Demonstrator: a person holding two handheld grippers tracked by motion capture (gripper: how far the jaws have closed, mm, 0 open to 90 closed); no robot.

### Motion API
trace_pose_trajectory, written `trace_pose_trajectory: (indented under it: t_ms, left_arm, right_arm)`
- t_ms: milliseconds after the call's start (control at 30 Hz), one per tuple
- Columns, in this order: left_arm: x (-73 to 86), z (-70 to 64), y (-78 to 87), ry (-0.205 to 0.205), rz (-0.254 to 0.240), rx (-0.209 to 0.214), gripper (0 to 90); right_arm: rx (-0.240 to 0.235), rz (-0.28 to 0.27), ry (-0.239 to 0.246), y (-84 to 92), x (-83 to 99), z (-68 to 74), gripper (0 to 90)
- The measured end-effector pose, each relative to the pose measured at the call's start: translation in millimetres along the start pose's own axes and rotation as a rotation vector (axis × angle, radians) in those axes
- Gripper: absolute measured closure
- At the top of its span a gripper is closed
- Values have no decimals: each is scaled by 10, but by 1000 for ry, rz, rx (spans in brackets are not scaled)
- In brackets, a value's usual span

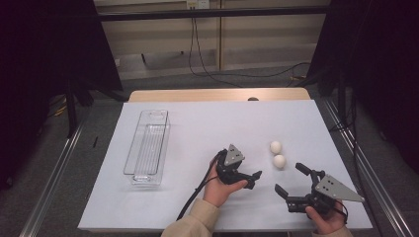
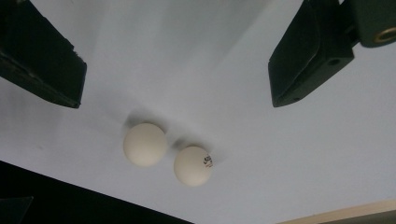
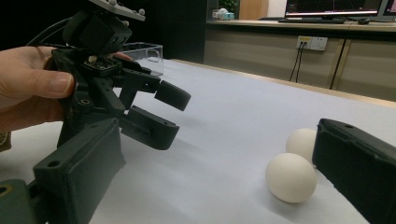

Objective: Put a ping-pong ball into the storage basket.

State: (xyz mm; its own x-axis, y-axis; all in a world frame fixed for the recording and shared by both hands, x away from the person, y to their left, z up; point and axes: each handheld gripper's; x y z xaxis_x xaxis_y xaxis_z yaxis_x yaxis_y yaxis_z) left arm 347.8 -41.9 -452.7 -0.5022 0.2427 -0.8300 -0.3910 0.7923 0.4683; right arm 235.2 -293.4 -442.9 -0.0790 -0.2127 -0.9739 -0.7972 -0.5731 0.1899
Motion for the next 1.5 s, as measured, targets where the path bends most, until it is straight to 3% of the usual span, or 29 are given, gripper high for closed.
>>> trace_pose_trajectory:
  t_ms: [1500]
  left_arm:
    - [-61,-38,-220,8,13,-5,46]
  right_arm:
    - [-2,0,1,-4,-1,2,12]
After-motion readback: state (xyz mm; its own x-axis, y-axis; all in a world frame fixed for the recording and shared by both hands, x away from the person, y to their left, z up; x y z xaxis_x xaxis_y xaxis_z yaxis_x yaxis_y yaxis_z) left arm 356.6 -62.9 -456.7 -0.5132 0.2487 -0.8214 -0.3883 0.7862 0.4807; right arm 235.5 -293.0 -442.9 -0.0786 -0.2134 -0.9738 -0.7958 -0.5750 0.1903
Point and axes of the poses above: each handheld gripper's, and its own axes: y roughly backward along the jaws, x roughly out of its underside, z roughly to its left, and after that the axes turned 10 degrees about y, right-handed
